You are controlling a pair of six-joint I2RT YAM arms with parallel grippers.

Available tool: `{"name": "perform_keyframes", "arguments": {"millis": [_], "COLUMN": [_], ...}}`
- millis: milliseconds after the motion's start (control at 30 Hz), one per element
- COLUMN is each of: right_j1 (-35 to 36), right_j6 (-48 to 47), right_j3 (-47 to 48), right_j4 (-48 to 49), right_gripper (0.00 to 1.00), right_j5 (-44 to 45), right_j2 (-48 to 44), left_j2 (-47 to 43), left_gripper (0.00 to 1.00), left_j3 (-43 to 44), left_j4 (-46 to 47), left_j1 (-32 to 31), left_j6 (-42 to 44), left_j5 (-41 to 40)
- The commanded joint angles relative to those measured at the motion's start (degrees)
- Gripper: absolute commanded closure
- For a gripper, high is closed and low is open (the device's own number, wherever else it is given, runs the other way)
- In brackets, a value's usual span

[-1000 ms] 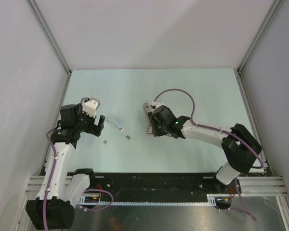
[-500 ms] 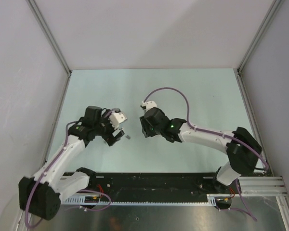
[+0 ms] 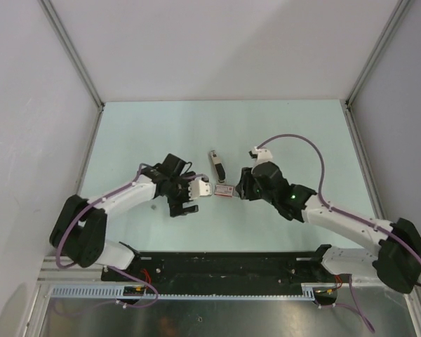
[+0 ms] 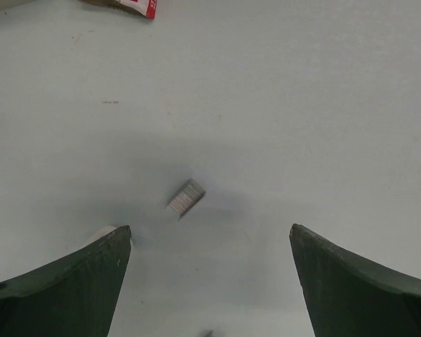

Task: Unload the staples from the stapler

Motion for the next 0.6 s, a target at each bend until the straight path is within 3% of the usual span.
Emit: {"name": "perform_keyframes", "arguments": {"millis": [0,267,567], "right_j1": [-1.57,-3.68,-5.83], "right_j6": [0.15,-1.29,-2.32], "right_j3": [0.05,-0.12,-0.15], "right_j4": [2.05,1.99,2.69], "right_gripper": [0.6,0.62,0.69], "right_j5": [-1.51,-3.58,-5.4], "right_j2": [-5.2,-6.94,-7.35], "left_j2": [4.03,9.5,12.21], "left_gripper": [0.01,0.02,0.18], "left_j3": [4.2,5.55,6.51], "left_j4": [3.42,3.9,3.85], "left_j1": [-1.17,-1.43,-2.28], "left_j6": [6.01,15.66,20.04], "left_j5": [-2.52,-3.91,-4.61]}}
